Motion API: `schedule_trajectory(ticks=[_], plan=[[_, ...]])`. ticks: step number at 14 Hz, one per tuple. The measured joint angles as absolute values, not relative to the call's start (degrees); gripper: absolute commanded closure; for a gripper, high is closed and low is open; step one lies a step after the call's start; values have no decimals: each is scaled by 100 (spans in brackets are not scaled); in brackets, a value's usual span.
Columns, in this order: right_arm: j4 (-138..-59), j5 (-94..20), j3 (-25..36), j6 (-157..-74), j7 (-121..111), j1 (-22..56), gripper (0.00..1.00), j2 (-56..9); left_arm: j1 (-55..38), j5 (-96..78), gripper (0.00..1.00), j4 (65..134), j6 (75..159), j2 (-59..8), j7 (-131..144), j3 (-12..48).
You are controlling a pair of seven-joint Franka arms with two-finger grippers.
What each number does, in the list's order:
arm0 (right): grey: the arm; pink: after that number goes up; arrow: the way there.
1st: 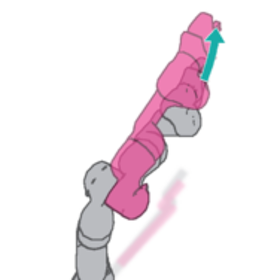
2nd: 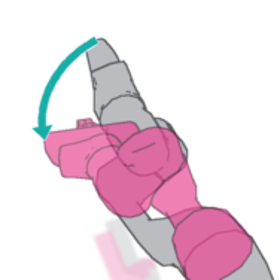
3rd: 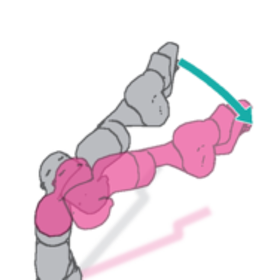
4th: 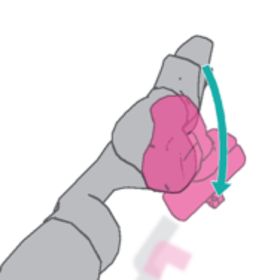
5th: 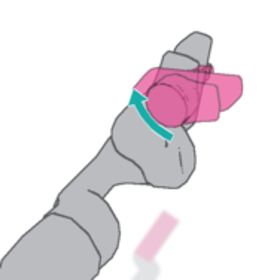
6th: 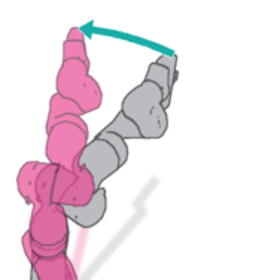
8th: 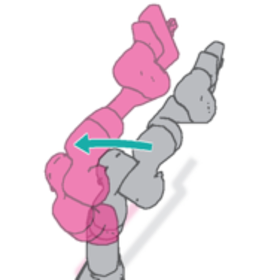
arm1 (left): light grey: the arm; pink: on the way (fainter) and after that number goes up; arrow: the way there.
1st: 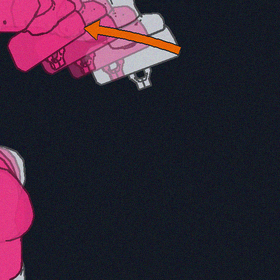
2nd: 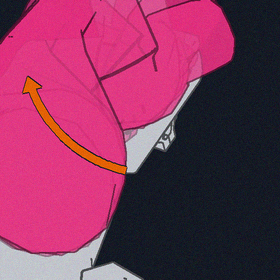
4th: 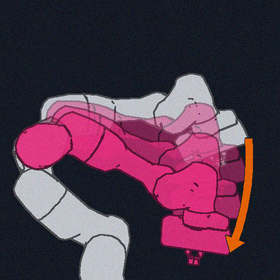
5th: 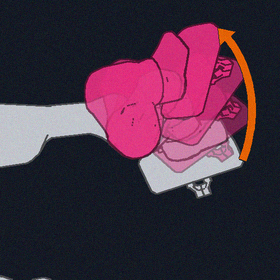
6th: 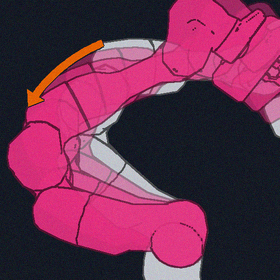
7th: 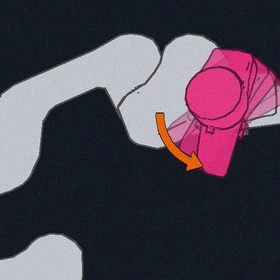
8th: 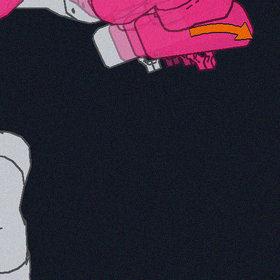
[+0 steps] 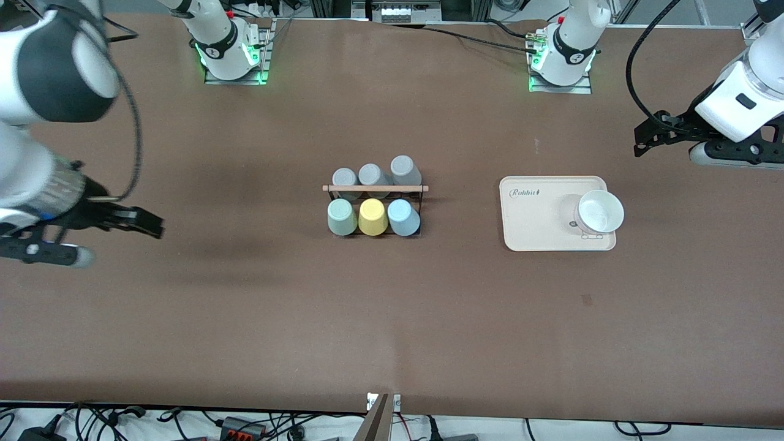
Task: Hang scattered cups on rack with three cups
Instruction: 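Open the right gripper and draw it back from the rack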
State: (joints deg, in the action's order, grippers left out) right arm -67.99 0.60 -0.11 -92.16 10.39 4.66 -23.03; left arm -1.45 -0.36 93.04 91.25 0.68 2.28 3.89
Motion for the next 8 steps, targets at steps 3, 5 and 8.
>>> schedule_trajectory(ticks=[3,5,8], plan=[[-7023,25,33,-9224,159,52,0,-2001,-145,-36,0,9304,9125,68,228,389],[-7084,27,106,-9153,-6,30,0,-1817,-145,-36,0,9303,9125,69,228,389],[-7196,27,111,-9064,-18,32,0,-1611,-144,-36,0,9303,9125,68,228,389]])
